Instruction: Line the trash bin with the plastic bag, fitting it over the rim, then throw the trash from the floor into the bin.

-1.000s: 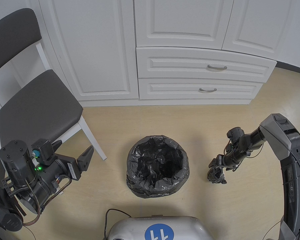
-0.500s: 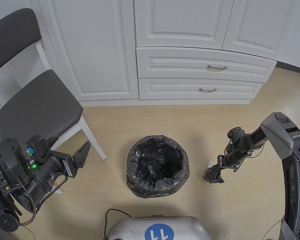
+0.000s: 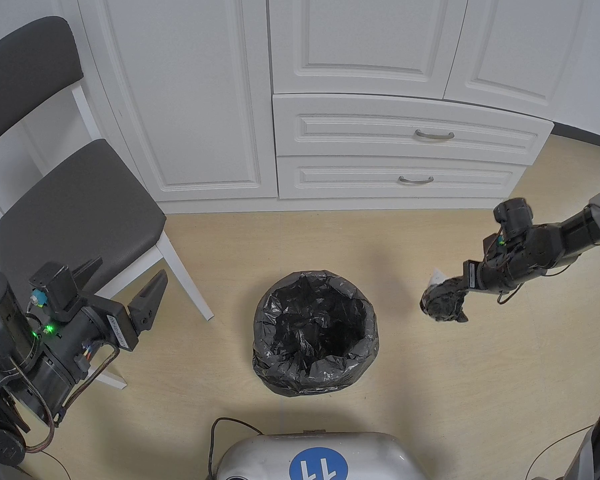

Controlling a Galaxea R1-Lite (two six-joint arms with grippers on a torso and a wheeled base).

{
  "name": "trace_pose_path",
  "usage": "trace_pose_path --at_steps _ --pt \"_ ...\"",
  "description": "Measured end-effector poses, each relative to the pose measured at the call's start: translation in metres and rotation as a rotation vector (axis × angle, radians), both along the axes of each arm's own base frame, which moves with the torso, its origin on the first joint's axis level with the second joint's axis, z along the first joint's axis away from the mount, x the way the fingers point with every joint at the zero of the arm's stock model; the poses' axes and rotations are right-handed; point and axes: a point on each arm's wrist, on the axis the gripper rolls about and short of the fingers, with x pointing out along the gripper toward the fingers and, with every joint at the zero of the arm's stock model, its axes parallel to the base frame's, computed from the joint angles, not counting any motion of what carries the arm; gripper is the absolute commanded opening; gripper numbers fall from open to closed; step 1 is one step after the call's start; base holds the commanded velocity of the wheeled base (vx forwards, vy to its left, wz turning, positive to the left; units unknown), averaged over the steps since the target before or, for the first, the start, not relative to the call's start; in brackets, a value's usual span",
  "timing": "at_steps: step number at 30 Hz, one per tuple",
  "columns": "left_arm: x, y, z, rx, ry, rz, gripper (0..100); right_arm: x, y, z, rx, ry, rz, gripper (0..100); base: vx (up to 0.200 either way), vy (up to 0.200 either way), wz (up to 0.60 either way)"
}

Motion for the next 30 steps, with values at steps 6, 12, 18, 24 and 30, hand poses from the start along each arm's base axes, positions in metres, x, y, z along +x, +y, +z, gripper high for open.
trace_pose_path --at_steps 6,12,18,24,30 --pt "-0.003 0.003 0.004 0.030 -0.030 0.003 100 -0.036 0.015 0.060 0.040 -0.208 0.027 0 0.000 0.000 0.00" --pt "-0.005 0.006 0.007 0.069 -0.053 0.018 100 -0.074 0.047 0.098 0.139 -0.403 0.097 0 0.000 0.000 0.00" --pt "-0.006 0.015 0.011 0.115 -0.084 0.061 100 -0.099 0.075 0.118 0.342 -0.445 0.118 0 0.000 0.000 0.00" --pt "-0.008 0.027 0.018 0.154 -0.122 0.126 100 -0.104 0.113 0.119 0.482 -0.385 0.157 0 0.000 0.000 0.00" --pt "-0.010 0.039 0.024 0.180 -0.156 0.193 100 -0.091 0.155 0.088 0.476 -0.295 0.149 0 0.000 0.000 0.00"
